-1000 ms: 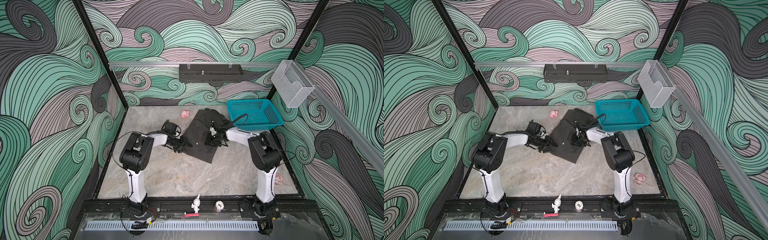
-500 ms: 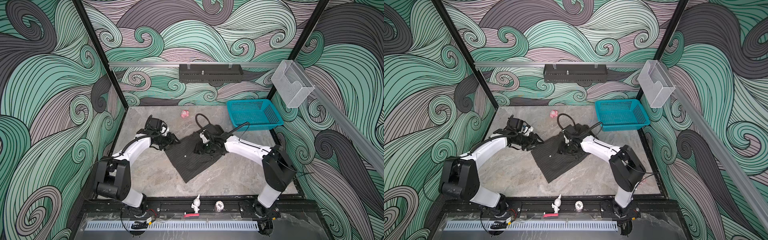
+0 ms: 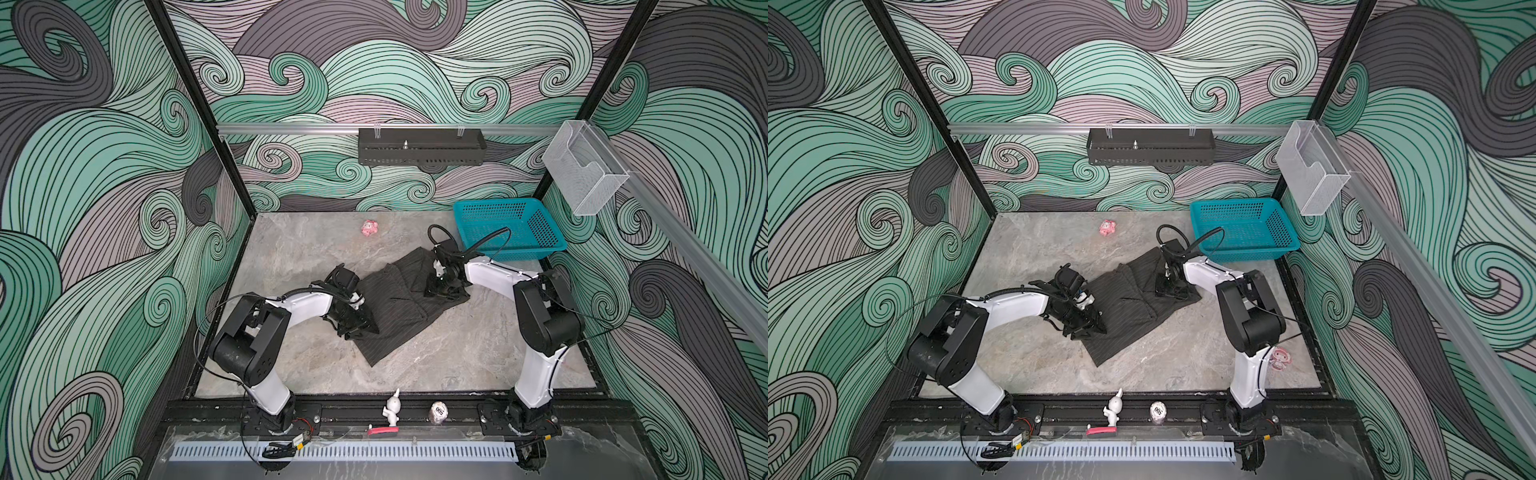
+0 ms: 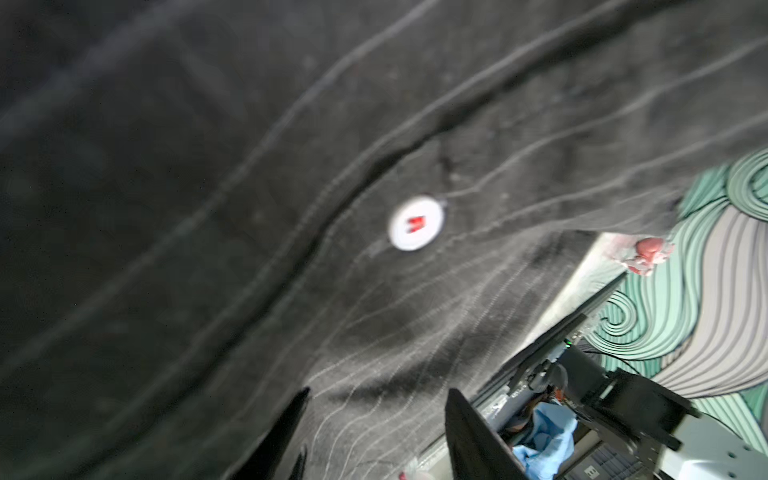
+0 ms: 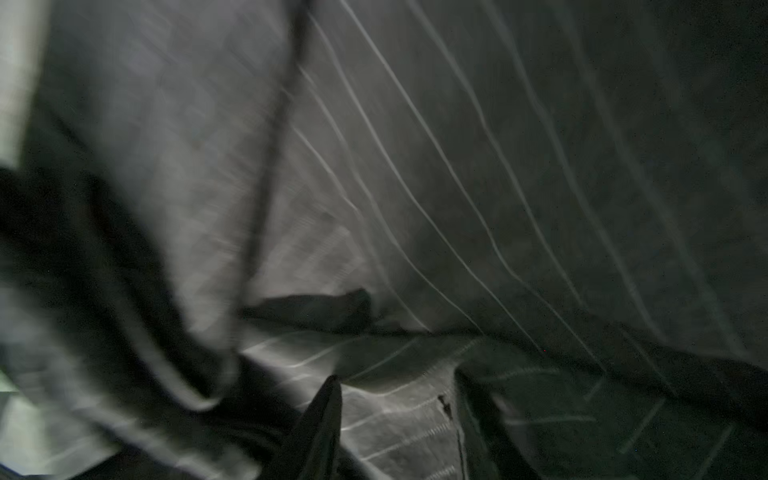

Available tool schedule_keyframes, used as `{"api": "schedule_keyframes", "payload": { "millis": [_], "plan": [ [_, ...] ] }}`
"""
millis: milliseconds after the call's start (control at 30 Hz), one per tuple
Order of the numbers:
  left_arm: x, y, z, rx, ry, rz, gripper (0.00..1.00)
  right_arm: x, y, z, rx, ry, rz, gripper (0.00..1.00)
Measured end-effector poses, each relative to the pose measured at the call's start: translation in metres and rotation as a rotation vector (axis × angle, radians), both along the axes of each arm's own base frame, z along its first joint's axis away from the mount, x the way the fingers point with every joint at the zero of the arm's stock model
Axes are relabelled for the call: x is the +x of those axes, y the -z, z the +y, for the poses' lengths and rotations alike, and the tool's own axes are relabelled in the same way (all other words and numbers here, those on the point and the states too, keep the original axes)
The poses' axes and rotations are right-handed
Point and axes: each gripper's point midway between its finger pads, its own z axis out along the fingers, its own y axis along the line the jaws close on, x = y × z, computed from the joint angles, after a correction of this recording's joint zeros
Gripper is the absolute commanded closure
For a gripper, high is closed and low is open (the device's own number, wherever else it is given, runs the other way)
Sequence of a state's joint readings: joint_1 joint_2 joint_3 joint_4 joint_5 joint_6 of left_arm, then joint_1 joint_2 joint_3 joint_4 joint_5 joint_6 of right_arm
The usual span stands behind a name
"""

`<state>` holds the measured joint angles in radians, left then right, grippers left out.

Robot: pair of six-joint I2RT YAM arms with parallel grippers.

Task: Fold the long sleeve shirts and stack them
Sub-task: 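Drag the folded shirt toward the robot with both grippers, then flatten and square the folded shirt with both grippers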

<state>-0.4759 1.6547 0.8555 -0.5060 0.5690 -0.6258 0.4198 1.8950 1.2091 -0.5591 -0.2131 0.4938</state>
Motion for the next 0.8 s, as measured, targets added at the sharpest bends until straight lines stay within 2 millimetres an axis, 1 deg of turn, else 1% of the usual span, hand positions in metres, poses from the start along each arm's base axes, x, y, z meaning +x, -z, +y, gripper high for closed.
{"api": "schedule_keyframes", "payload": {
  "millis": [100, 200, 367, 500, 600, 700, 800],
  "plan": [
    [-0.001, 0.002, 0.009, 0.026, 0.028, -0.001, 0.47, -0.006, 0.002, -0.003, -0.007, -0.018, -0.003, 0.58],
    [0.0, 0.004, 0.025, 0.066, 0.03, 0.005, 0.49, -0.016, 0.003, -0.007, -0.008, -0.034, -0.006, 0.58],
    [0.013, 0.007, 0.055, 0.181, 0.005, 0.001, 0.49, -0.036, 0.004, -0.012, 0.002, -0.042, 0.006, 0.6],
    [0.034, 0.009, 0.081, 0.282, -0.024, -0.002, 0.47, -0.056, 0.003, -0.008, 0.026, -0.051, 0.012, 0.6],
    [0.053, 0.009, 0.098, 0.337, -0.047, -0.011, 0.45, -0.076, 0.003, 0.001, 0.028, -0.075, 0.022, 0.59],
    [0.067, 0.004, 0.104, 0.361, -0.045, -0.04, 0.44, -0.093, 0.002, 0.011, 0.031, -0.094, 0.035, 0.55],
    [0.074, -0.008, 0.1, 0.345, -0.039, -0.082, 0.44, -0.102, -0.003, 0.014, 0.031, -0.096, 0.04, 0.52]
  ]
}}
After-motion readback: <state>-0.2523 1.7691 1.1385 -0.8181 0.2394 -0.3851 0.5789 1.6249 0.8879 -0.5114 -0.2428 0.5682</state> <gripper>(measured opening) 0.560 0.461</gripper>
